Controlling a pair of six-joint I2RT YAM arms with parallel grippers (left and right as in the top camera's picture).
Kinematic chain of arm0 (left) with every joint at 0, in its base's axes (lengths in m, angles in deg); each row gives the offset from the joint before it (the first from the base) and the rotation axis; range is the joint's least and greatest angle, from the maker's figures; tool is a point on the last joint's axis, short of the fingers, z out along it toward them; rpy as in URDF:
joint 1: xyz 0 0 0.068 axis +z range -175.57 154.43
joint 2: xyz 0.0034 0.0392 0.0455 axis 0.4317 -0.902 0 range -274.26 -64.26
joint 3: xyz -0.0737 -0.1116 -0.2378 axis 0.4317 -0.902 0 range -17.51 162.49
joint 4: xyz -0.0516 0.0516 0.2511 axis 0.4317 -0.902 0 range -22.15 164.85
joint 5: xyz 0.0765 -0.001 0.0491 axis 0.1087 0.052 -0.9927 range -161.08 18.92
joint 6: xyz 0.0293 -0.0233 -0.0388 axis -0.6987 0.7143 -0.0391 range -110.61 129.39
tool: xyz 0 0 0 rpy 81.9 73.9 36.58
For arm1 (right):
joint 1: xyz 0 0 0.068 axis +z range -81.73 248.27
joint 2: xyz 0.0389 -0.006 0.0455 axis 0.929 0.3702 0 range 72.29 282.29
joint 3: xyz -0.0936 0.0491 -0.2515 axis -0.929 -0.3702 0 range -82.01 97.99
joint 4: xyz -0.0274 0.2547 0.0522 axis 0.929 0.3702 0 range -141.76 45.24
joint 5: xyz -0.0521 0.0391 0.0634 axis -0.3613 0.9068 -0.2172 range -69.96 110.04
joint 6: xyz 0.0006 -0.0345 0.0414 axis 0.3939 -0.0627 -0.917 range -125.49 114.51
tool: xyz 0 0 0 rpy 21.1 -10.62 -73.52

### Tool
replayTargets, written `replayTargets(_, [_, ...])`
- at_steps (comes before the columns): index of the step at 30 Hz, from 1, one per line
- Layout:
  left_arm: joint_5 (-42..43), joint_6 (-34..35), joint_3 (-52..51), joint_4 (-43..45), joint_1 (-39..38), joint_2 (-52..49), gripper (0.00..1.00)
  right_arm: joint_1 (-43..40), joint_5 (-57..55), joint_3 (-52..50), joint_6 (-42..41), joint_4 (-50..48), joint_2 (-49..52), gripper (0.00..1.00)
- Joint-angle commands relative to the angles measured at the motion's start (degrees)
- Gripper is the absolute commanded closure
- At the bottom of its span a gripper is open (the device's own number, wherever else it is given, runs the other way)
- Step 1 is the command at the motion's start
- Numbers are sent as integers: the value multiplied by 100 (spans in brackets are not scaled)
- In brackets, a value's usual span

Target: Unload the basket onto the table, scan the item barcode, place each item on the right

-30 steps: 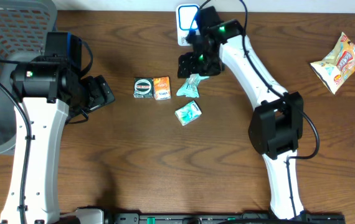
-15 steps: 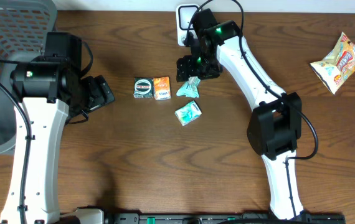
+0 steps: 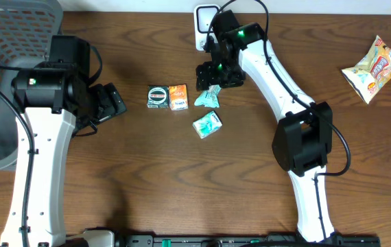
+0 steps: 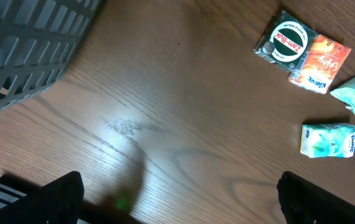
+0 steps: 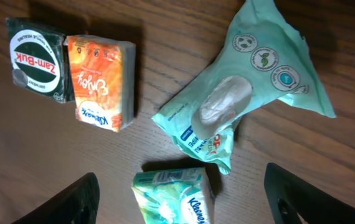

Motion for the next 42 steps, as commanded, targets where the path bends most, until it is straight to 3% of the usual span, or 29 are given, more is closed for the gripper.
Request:
replayTargets(1, [-35, 52, 7, -37, 4, -33, 2, 7, -369, 52, -26, -2, -205, 28])
replayTargets(4, [-35, 52, 7, -37, 2, -33, 2, 0, -898, 52, -26, 15, -205, 28])
replayTargets(6, [-35, 52, 7, -37, 2, -33, 2, -4, -1150, 52, -26, 63, -205, 17])
replayTargets(8, [-35, 52, 7, -37, 4, -33, 2, -15, -1333, 52, -26, 127, -205, 13])
replayTargets(21, [-35, 52, 7, -37, 4, -33, 2, -160, -1453, 52, -28, 192, -205, 5])
replayTargets(28, [-35, 52, 7, -37, 4, -33, 2, -535, -1449, 52, -527, -22, -205, 4])
replayTargets(34, [-35, 52, 7, -37, 2, -33, 3, -940, -1054, 50, -693, 24, -205, 14])
replayTargets(37, [-35, 52, 7, -37, 4, -33, 2, -1058, -693, 48, -695, 13, -205, 31])
replayTargets(42, [-35, 52, 7, -37, 4, -33, 2, -1060, 94, -17, -695, -247, -195, 32])
